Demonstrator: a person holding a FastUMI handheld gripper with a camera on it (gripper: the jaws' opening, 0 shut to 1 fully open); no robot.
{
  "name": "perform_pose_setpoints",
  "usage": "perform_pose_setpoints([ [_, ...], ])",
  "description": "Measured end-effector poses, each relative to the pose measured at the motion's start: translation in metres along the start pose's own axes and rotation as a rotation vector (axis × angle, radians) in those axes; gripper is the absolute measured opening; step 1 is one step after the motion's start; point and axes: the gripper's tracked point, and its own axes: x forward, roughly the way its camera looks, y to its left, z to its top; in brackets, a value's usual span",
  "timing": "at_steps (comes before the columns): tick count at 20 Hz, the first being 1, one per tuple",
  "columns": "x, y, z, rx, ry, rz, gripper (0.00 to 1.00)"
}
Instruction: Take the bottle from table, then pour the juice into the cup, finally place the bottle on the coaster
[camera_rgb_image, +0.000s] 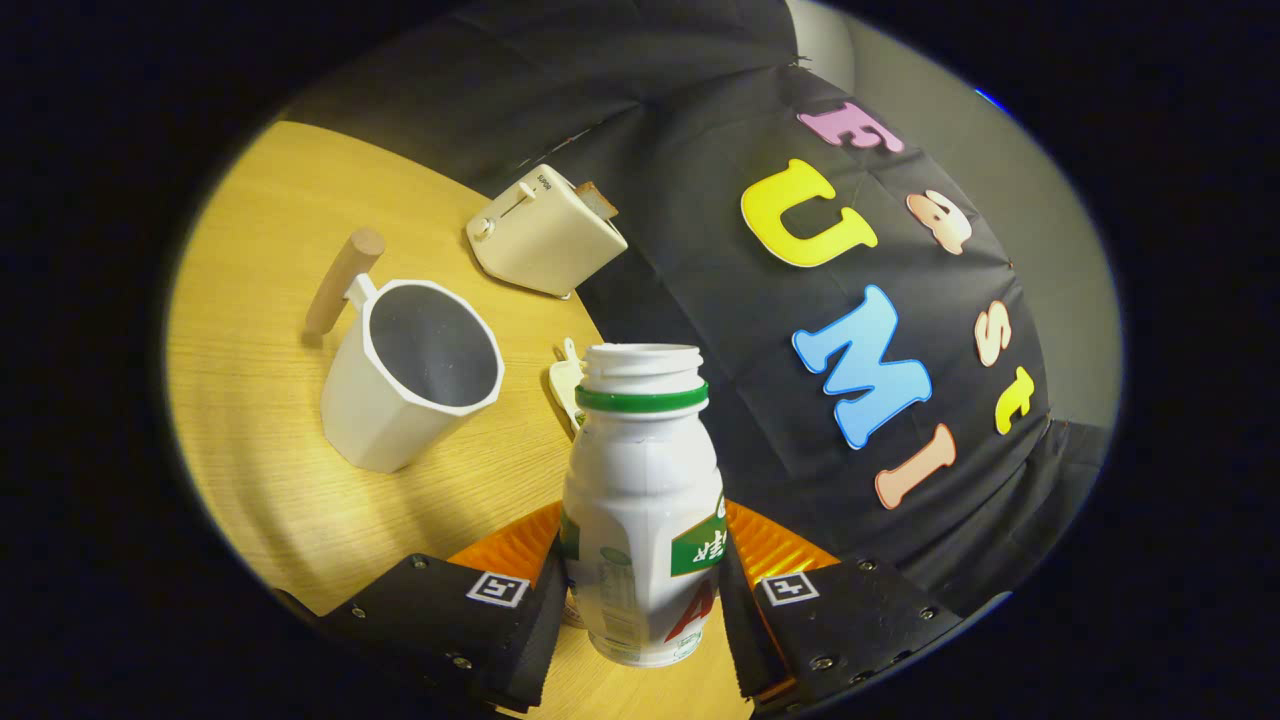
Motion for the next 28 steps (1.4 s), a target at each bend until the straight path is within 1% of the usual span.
perform_pose_setpoints([
  [5,0.009,0.004,0.01,-0.139,-0.008,-0.018,0.69],
  [19,0.018,0.004,0.014,-0.458,0.014,-0.049,0.7],
  [28,0.026,0.007,0.013,-0.579,0.048,-0.031,0.69],
])
